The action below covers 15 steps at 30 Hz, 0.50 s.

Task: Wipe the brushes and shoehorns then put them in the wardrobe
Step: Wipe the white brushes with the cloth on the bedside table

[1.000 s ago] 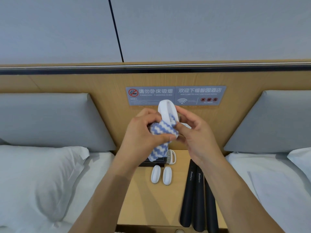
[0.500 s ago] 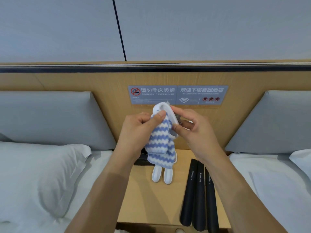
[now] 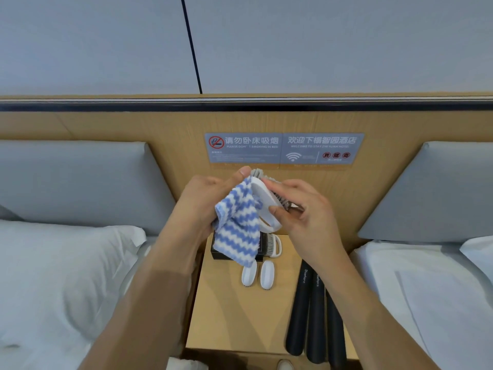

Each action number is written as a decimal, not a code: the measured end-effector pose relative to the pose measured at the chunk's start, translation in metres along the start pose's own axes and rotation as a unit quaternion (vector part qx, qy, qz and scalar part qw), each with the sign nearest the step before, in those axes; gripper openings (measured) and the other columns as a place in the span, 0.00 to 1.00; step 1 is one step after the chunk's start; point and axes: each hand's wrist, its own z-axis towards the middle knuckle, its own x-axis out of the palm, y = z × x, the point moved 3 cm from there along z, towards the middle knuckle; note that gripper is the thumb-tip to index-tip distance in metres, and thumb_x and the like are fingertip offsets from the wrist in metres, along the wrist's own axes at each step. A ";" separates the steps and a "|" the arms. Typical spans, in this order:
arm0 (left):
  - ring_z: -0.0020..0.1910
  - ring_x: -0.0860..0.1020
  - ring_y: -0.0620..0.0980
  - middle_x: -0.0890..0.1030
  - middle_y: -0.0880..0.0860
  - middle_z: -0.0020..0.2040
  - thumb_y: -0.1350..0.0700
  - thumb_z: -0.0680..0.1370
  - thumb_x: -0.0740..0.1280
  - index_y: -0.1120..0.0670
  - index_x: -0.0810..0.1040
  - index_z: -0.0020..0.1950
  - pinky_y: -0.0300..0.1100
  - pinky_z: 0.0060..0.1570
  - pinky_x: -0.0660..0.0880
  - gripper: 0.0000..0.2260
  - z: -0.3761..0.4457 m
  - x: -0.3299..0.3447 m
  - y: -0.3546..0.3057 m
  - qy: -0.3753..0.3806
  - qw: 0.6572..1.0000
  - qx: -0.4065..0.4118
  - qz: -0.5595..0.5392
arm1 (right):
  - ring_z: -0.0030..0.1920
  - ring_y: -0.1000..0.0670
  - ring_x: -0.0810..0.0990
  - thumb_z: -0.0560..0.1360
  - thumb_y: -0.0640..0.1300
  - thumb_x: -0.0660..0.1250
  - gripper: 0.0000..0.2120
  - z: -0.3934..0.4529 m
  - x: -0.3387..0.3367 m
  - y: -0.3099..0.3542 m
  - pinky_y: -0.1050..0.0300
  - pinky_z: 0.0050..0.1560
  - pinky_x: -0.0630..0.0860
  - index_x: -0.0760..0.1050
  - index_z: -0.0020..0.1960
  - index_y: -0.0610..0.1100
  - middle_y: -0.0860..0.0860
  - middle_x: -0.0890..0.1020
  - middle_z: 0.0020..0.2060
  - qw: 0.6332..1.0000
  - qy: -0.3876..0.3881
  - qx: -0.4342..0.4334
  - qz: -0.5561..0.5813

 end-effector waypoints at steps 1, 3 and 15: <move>0.24 0.69 0.48 0.69 0.58 0.31 0.38 0.69 0.73 0.61 0.77 0.37 0.34 0.22 0.67 0.25 -0.001 -0.001 0.002 0.006 1.000 0.009 0.004 | 0.54 0.52 0.80 0.74 0.32 0.71 0.24 -0.001 0.000 -0.001 0.50 0.53 0.80 0.80 0.65 0.52 0.54 0.79 0.52 1.000 -0.005 0.001 -0.001; 0.26 0.73 0.50 0.73 0.59 0.30 0.41 0.70 0.74 0.69 0.77 0.37 0.35 0.23 0.70 0.28 -0.004 -0.001 0.002 0.022 0.999 0.028 -0.014 | 0.54 0.52 0.81 0.74 0.32 0.71 0.24 -0.001 -0.001 -0.005 0.51 0.54 0.80 0.80 0.65 0.52 0.53 0.80 0.53 1.000 -0.018 0.005 0.003; 0.45 0.79 0.41 0.80 0.45 0.47 0.55 0.64 0.81 0.52 0.83 0.41 0.29 0.46 0.73 0.10 -0.006 0.023 0.031 0.046 0.954 0.258 0.149 | 0.53 0.44 0.85 0.78 0.32 0.66 0.19 -0.004 0.010 -0.051 0.48 0.49 0.83 0.80 0.64 0.48 0.45 0.86 0.53 0.932 -0.024 0.249 0.261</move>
